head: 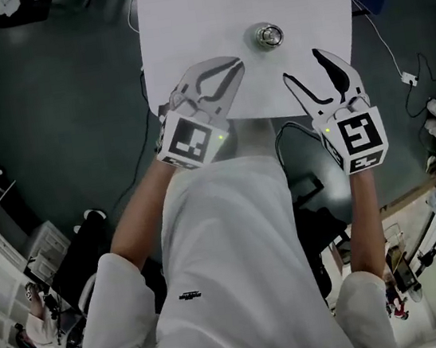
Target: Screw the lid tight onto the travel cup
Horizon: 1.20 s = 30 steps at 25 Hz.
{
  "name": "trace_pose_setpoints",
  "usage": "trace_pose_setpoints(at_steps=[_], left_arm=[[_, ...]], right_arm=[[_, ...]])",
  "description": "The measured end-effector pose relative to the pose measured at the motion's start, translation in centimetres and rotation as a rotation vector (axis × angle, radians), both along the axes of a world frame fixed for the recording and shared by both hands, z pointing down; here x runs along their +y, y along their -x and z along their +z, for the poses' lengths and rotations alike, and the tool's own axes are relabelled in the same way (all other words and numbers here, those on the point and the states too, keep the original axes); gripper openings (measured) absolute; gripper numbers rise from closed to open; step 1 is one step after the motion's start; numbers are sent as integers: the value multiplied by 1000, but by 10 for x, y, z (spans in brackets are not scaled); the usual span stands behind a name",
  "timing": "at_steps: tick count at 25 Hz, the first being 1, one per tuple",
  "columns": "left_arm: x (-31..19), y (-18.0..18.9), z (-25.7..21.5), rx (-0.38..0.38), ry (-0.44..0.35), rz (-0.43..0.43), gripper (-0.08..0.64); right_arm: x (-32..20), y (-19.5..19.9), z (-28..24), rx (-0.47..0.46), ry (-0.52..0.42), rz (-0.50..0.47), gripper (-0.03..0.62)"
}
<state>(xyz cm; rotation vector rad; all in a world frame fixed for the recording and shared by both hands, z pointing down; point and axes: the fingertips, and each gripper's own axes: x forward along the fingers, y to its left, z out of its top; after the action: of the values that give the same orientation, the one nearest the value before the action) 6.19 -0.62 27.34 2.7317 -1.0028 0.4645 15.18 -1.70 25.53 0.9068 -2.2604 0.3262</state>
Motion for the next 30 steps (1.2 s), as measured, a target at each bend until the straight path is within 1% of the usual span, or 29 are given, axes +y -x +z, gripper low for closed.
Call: trace_pose_setpoints(at_steps=[2,4,7,8,10,12,14,18,21,25,30], left_arm=[[5,13,-18,18,32,-56,9],[10,25,-33,24,59,-103,6],[21,37,-53,35,112,-147,3],[25,42,-61,35,117,-163,3],[30,54,-75,27,108,-196,3],[36,64,-91,33,83,-226,3],[42,71,-109,53,54,-254,3],[51,84,-139,97,1,-306,3],[56,92,-151,113,-25,-335,3],[60,95,-163,131,-50,-342,3],[62,88,-167,140,-62,-332,3]], right_arm=[[5,-4,-18,-46,-48,98,199],[12,-5,-37,-79,-101,168,180],[26,-6,-64,-79,-193,222,157],[31,-6,-72,-70,-224,241,133],[41,-7,-82,-66,-271,284,58],[50,-11,-89,-101,-297,333,37],[61,-16,-97,-143,-323,374,31],[75,-26,-115,-169,-395,434,26],[82,-34,-129,-190,-428,470,26],[85,-37,-145,-184,-470,468,26],[87,-46,-149,-200,-476,484,26]])
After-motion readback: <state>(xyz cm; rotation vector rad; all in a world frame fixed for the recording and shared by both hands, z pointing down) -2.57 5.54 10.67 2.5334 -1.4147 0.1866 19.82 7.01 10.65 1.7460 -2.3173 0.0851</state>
